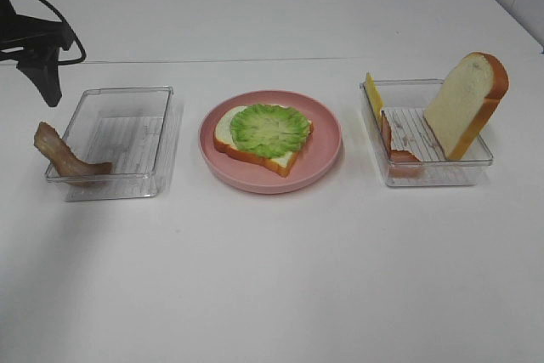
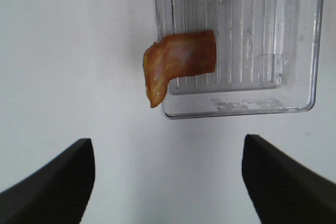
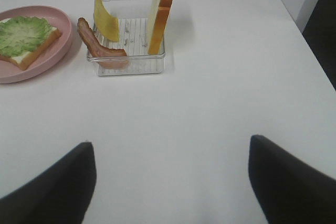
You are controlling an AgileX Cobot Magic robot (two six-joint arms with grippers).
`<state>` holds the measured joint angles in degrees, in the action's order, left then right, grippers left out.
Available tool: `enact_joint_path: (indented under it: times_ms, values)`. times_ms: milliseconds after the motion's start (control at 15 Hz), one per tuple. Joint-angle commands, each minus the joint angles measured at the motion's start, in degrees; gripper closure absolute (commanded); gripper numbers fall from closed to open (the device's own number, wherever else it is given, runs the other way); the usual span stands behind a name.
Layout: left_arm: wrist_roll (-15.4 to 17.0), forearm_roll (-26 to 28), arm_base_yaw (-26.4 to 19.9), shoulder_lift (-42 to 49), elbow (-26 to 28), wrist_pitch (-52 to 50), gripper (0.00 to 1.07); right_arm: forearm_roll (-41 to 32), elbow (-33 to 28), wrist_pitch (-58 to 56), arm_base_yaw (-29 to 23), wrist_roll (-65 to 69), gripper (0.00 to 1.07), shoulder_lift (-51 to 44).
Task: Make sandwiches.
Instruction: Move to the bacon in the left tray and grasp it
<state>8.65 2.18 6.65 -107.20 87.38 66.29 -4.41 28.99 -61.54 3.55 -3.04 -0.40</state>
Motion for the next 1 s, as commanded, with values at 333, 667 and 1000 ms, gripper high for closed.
enact_joint_path:
  times_ms: [333, 667, 1000]
  values:
    - [0.5, 0.1, -0.1, -5.6, -0.5, -4.3, 0.32, -0.2, -0.1, 0.7, 0.4, -0.5, 0.31, -0.3]
    - [0.5, 0.0, -0.1, -8.4, -0.5, -4.7, 0.33, -0.2, -0.1, 0.7, 0.4, -0.5, 0.31, -0.3]
    - [0.6, 0.1, -0.1, -10.9, -0.5, -6.4, 0.44, -0.2, -0.1, 0.7, 0.4, -0.5, 0.31, -0.3]
